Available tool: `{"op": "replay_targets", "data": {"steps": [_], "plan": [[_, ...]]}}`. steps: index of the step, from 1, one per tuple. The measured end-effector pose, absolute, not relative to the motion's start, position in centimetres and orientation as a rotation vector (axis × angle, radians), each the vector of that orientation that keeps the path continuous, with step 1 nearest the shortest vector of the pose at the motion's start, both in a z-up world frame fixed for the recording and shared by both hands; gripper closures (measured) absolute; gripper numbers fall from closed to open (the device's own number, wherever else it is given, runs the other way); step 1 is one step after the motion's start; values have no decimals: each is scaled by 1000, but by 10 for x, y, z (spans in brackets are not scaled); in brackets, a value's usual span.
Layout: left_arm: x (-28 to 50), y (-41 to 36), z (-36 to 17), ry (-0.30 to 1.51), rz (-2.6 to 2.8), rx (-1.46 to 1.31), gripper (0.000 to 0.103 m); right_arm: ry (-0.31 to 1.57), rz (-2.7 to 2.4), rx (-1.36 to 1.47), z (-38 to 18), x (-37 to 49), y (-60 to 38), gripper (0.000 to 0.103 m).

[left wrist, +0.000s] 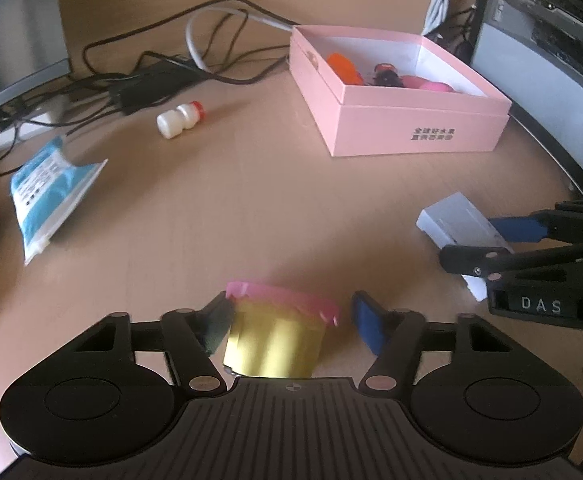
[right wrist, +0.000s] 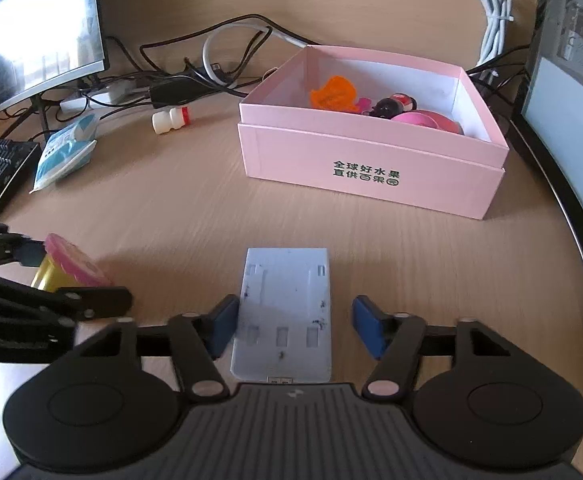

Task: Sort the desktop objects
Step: 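Lift the cupcake with the left tool while the right tool lifts the card reader, then drop the cupcake into the pink box with left tool while right tool drops card reader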

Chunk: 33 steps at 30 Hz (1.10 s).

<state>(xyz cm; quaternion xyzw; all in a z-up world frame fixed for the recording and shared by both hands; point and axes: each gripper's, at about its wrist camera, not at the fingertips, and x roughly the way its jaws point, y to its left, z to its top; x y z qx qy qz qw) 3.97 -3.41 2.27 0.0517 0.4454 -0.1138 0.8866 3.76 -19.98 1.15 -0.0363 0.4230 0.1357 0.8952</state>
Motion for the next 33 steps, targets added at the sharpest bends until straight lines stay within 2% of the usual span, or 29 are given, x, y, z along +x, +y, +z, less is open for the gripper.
{"op": "replay_targets", "data": {"steps": [4, 8, 17, 20, 32, 33], "plan": [[37, -36, 27, 922, -271, 118, 44, 915, 295, -63, 17, 32, -206, 56], [23, -36, 50, 841, -302, 131, 44, 897, 306, -60, 40, 20, -220, 56], [43, -55, 156, 517, -358, 152, 44, 564, 248, -57, 171, 7, -262, 56], [65, -72, 174, 467, -395, 176, 44, 497, 224, -67, 195, 12, -267, 56], [173, -124, 154, 498, -519, 176, 43, 493, 134, 22, 200, 90, -286, 56], [181, -125, 150, 500, -535, 171, 36, 502, 133, 31, 199, 99, -284, 56]]}}
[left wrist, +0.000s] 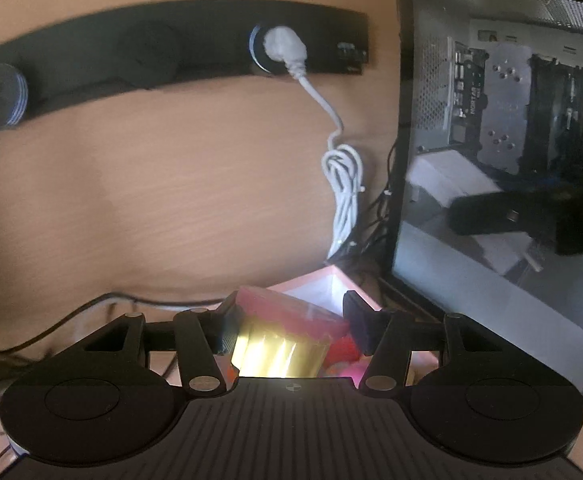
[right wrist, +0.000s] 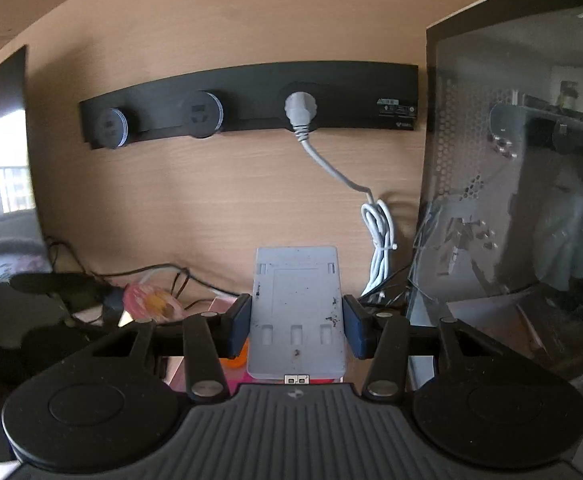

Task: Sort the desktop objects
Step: 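Drop the cupcake into the pink box with left tool while right tool drops card reader, then move the right tool to the white bottle and grasp it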

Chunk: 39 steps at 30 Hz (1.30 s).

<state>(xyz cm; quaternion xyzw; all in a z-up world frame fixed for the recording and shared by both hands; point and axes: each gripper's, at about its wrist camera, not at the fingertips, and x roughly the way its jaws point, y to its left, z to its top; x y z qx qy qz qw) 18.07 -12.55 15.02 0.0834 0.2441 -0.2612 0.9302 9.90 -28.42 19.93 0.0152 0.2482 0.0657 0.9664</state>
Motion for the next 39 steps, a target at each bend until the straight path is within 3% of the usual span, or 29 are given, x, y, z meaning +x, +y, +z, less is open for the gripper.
{"op": "replay_targets", "data": {"steps": [2, 5, 9, 23, 25, 27, 34, 39], "plan": [[194, -126, 140, 520, -537, 160, 23, 527, 129, 49, 196, 118, -283, 56], [199, -114, 129, 560, -501, 137, 20, 573, 118, 64, 185, 145, -282, 56], [186, -86, 115, 613, -443, 99, 8, 611, 94, 64, 170, 166, -281, 56], [120, -18, 59, 855, -228, -40, 2, 778, 135, 232, 125, 216, -277, 56], [115, -14, 59, 854, -205, -28, 2, 782, 164, 281, 115, 226, -273, 52], [111, -8, 59, 848, -180, -20, 1, 779, 118, 298, 114, 228, -271, 43], [97, 18, 50, 890, -77, -55, 1, 761, 138, 240, 123, 211, -257, 40], [83, 39, 64, 849, 10, -74, 1, 756, 319, 55, 114, 198, -186, 38]]}}
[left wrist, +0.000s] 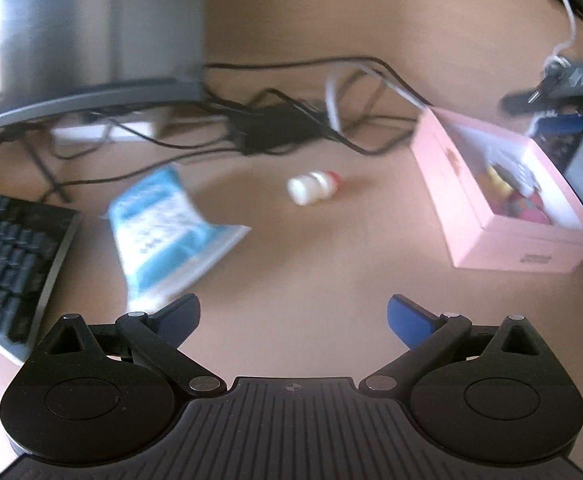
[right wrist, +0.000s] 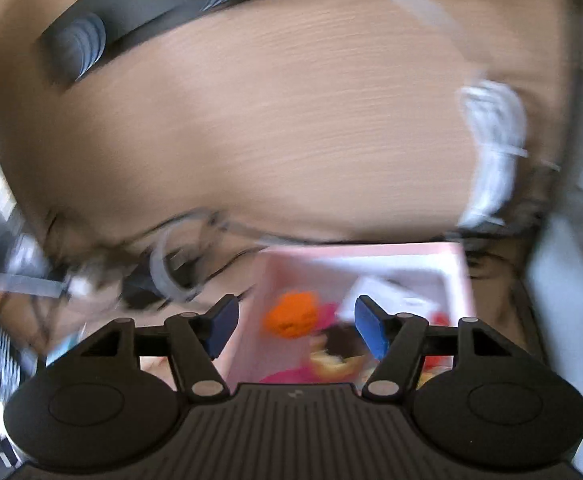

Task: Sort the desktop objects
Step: 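Move the right tool to the white bottle and grasp it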

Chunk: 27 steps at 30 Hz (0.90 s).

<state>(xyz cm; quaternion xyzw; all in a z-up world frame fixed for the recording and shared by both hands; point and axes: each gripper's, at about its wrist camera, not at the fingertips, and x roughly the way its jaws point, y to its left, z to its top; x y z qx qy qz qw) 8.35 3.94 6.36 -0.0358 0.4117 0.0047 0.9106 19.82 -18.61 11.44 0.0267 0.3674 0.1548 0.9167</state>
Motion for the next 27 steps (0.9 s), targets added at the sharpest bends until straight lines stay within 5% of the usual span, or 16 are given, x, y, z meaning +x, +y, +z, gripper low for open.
{"op": "replay_targets", "data": {"steps": [13, 18, 27], "plan": [[57, 124, 68, 878, 245, -191, 0, 842, 498, -232, 18, 230, -26, 32], [72, 135, 69, 878, 266, -226, 0, 851, 560, -327, 5, 225, -10, 60], [147, 116, 66, 875, 242, -169, 0, 874, 630, -214, 26, 166, -54, 60]]}}
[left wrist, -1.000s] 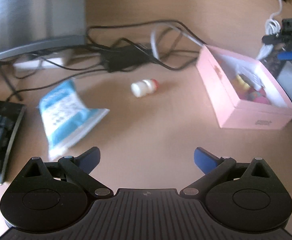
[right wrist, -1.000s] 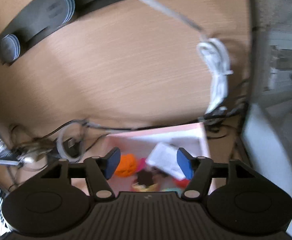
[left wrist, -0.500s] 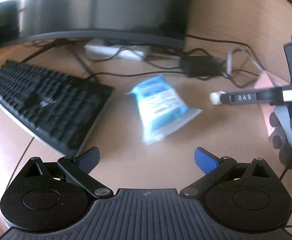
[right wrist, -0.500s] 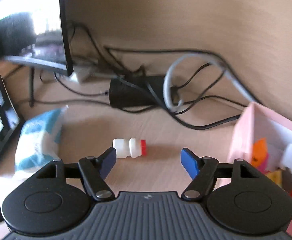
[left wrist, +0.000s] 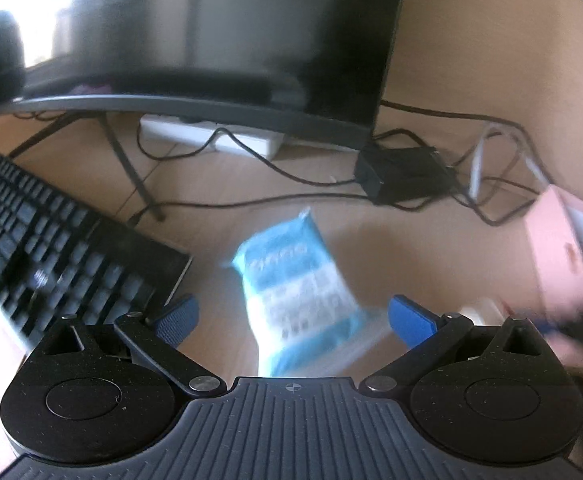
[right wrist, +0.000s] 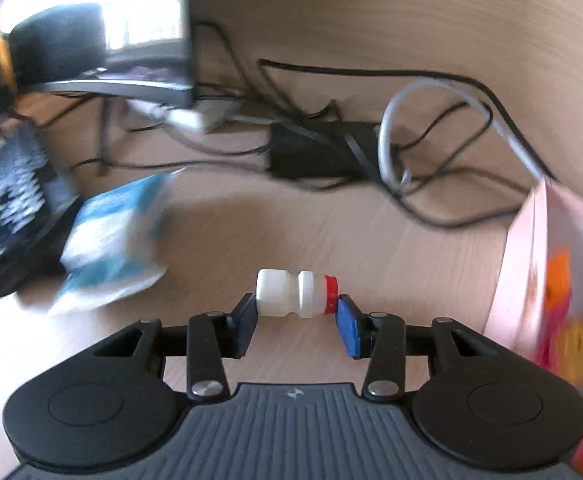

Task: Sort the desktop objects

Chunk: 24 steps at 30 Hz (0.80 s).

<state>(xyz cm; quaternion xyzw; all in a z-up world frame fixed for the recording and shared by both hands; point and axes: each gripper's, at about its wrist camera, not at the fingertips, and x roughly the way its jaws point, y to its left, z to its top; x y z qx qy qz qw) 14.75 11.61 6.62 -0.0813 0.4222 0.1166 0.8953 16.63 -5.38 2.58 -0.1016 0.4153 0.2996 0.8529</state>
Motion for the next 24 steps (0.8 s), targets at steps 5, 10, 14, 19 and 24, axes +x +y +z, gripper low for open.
{"op": "replay_targets", "data": {"steps": [5, 10, 14, 19, 24], "plan": [[184, 115, 45, 941, 306, -158, 0, 874, 589, -227, 31, 107, -98, 60], [181, 111, 34, 963, 308, -123, 44, 865, 441, -182, 33, 77, -146, 60], [152, 95, 32, 960, 240, -90, 45, 875, 355, -117, 29, 63, -174, 60], [97, 48, 32, 967, 45, 0, 44, 879, 326, -113, 25, 51, -184, 60], [46, 11, 30, 972, -154, 40, 25, 878, 355, -147, 22, 42, -177, 60]]}}
